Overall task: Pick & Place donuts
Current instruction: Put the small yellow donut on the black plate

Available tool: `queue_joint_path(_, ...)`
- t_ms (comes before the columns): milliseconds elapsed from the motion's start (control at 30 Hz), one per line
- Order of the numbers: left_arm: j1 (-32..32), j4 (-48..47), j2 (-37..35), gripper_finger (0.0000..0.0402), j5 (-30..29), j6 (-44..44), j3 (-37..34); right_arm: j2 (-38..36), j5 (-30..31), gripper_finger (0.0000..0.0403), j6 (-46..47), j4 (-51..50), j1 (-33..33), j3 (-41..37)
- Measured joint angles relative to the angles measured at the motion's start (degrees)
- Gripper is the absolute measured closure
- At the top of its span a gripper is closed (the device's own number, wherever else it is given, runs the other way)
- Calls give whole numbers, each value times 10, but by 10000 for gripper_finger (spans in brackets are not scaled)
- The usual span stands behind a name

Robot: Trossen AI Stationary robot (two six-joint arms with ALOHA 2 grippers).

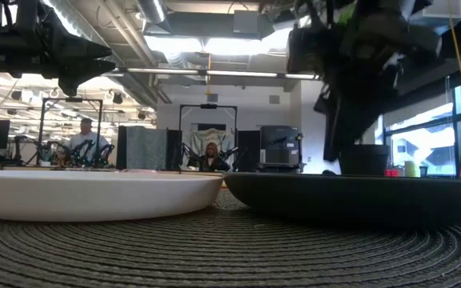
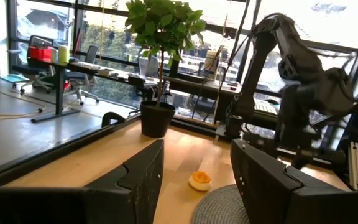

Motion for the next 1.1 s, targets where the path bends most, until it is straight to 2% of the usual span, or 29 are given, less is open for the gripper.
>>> queue_joint_path(233,0,-5,0,219,0,0,0,-75,9,275,-15,-39,-58,-4)
queue_joint_path(367,0,-7,0,219,0,0,0,-81,57,275,-30,-34,-96,-18)
queue_joint_path(633,0,-7,0,217,0,0,0,-49,67,275,-28,58,-166,-62)
queue_joint_path(867,0,-8,0,219,0,1,0,-12,67,275,-28,85,-209,-74)
queue_joint_path(1100,0,-8,0,219,0,1,0,12,67,277,-40,88,-223,-74)
